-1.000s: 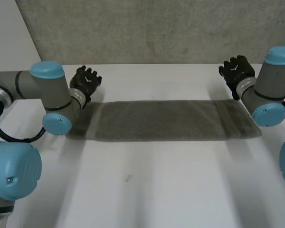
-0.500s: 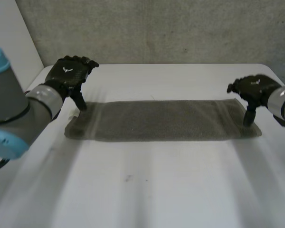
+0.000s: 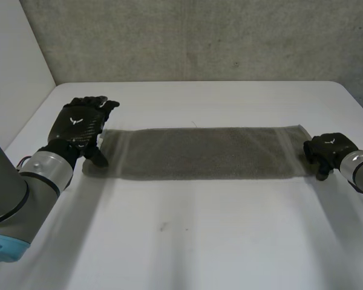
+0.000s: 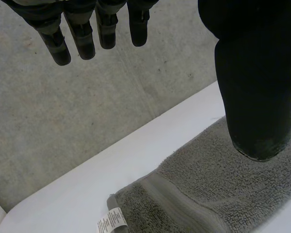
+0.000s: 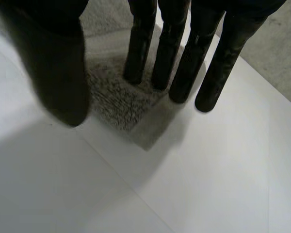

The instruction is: Fold the towel.

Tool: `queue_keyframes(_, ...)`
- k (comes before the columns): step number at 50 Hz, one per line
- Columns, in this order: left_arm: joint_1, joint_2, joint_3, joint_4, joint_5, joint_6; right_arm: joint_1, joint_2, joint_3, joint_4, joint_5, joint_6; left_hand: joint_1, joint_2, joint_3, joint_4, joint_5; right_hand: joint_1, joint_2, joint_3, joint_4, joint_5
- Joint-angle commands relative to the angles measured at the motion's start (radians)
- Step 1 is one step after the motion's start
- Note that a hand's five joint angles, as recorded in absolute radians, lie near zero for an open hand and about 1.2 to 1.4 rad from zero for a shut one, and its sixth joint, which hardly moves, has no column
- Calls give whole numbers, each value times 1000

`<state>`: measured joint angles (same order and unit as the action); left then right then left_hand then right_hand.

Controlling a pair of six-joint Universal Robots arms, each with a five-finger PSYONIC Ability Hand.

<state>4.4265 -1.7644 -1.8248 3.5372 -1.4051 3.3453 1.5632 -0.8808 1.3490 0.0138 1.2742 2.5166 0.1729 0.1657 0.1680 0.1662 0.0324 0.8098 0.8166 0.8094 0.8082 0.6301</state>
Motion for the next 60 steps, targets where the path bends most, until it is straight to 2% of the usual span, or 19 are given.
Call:
queue_keyframes(1, -1, -3, 1, -3, 0, 0, -26, 51, -51, -28, 16, -18, 2, 9, 7, 8, -32, 586, 580, 587, 588, 592)
queue_keyframes(7, -3, -1, -8, -3, 0, -1, -94, 57, -108, -37, 91, -55, 2, 9, 7, 8, -32, 587, 580, 587, 588, 592)
queue_keyframes(9, -4, -1, -11, -3, 0, -1, -159, 56, -136, -40, 126, -120, 2, 9, 7, 8, -32, 587, 580, 587, 588, 592)
queue_keyframes(12, -3, 2, -16, -3, 0, -1, -196, 57, -151, -35, 131, -170, 2, 9, 7, 8, -32, 587, 580, 587, 588, 592)
queue_keyframes(16, -3, 3, -22, -3, 2, 0, -273, 60, -208, -17, 149, -313, 2, 9, 7, 8, -32, 587, 580, 587, 588, 592)
queue_keyframes(26, -3, 3, -27, -3, 0, 0, -239, -20, -265, 2, 152, -298, 2, 9, 7, 8, -32, 587, 580, 587, 588, 592)
queue_keyframes(28, -4, 5, -27, -3, 0, 0, -119, -62, -274, 2, 145, -245, 2, 9, 7, 8, -32, 587, 580, 587, 588, 592)
queue_keyframes(29, -4, 5, -27, -3, 0, 0, -118, -63, -274, 2, 145, -245, 2, 9, 7, 8, -32, 587, 580, 587, 588, 592)
queue_keyframes(31, -4, 6, -27, -3, 0, 0, 8, -81, -287, 3, 140, -202, 2, 9, 7, 8, -32, 587, 580, 587, 588, 592)
queue_keyframes(34, -4, 6, -25, -3, 0, 0, 75, -86, -291, 3, 139, -190, 2, 9, 7, 8, -32, 587, 580, 587, 588, 592)
queue_keyframes(36, -4, 5, -27, -3, 0, -1, 225, -86, -292, 3, 131, -185, 2, 9, 7, 8, -32, 587, 580, 587, 588, 592)
queue_keyframes(37, -4, 5, -27, -3, 0, -1, 225, -86, -292, 3, 131, -185, 2, 9, 7, 8, -32, 587, 580, 587, 588, 592)
queue_keyframes(39, -4, 5, -27, -3, 0, 0, 370, -72, -289, 2, 120, -183, 2, 9, 7, 8, -32, 587, 580, 587, 588, 592)
queue_keyframes(40, -4, 5, -27, -3, 0, 0, 371, -72, -289, 2, 120, -183, 2, 9, 7, 8, -32, 587, 580, 587, 588, 592)
queue_keyframes(42, -4, 5, -28, -3, 0, -1, 495, -40, -280, -5, 106, -182, 2, 9, 7, 8, -32, 587, 580, 587, 588, 592)
queue_keyframes(50, -4, 5, -37, -3, 0, 0, 710, 89, -266, 5, 86, -185, 2, 9, 7, 8, -32, 587, 580, 587, 588, 592)
queue_keyframes(56, -6, 5, -39, -1, 2, 0, 747, 131, -246, 5, 99, -193, 2, 9, 7, 8, -32, 587, 580, 587, 588, 592)
queue_keyframes(58, -9, 3, -39, -1, 2, 0, 741, 114, -235, 3, 122, -179, 2, 9, 7, 8, -32, -635, -642, -635, -634, -630)
queue_keyframes(60, -9, 2, -39, -1, 2, 0, 736, 91, -228, 6, 132, -173, 2, 9, 7, 8, -32, -635, -642, -635, -634, -630)
